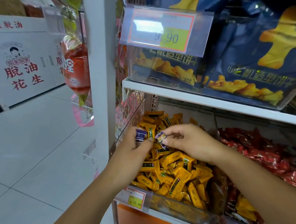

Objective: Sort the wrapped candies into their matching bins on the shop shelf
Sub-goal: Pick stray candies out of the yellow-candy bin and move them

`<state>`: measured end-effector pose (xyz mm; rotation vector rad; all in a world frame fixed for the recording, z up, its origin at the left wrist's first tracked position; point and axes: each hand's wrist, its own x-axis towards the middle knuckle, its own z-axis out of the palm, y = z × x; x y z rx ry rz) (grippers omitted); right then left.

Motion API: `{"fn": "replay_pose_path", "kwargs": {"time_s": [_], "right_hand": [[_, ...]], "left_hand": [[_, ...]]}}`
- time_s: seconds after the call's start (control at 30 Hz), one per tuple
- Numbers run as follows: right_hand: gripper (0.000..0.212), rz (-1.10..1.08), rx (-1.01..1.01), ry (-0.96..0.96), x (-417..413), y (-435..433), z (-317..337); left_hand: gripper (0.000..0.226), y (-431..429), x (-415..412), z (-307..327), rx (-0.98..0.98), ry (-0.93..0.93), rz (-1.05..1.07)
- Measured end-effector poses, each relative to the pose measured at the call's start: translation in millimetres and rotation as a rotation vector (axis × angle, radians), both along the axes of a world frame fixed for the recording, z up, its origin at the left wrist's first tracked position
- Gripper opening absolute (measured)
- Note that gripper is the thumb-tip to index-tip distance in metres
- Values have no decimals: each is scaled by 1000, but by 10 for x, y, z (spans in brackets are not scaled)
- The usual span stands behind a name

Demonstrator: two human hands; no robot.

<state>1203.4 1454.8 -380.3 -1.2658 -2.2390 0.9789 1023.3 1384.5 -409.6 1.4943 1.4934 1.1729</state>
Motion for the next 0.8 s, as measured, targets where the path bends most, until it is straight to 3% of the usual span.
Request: {"fn": "replay_pose_path", "kwargs": {"time_s": [0.07,0.23,0.33,0.43,0.5,0.6,0.8], "right_hand": [[23,25,-33,42,17,-87,21],[33,67,-142,30,105,-91,159],[37,86,-123,-417,284,108,333],[77,179,-158,-936,261,284,249],[100,202,-240,-1046,108,384,107],[107,189,-253,-1076,-63,515,-63],[75,109,-183,-797,126,473,-136]], "left_hand": [[21,25,50,-3,2,-7,-68],[22,43,124,-24,98,88,-45],[22,15,24,-44,133,165,24],[23,-20,-81,-132,123,230,-8],[23,-38,-110,-210,98,284,-49],[20,-68,-115,-286,88,282,-76],[18,-91,-134,-298,137,262,-69]]}}
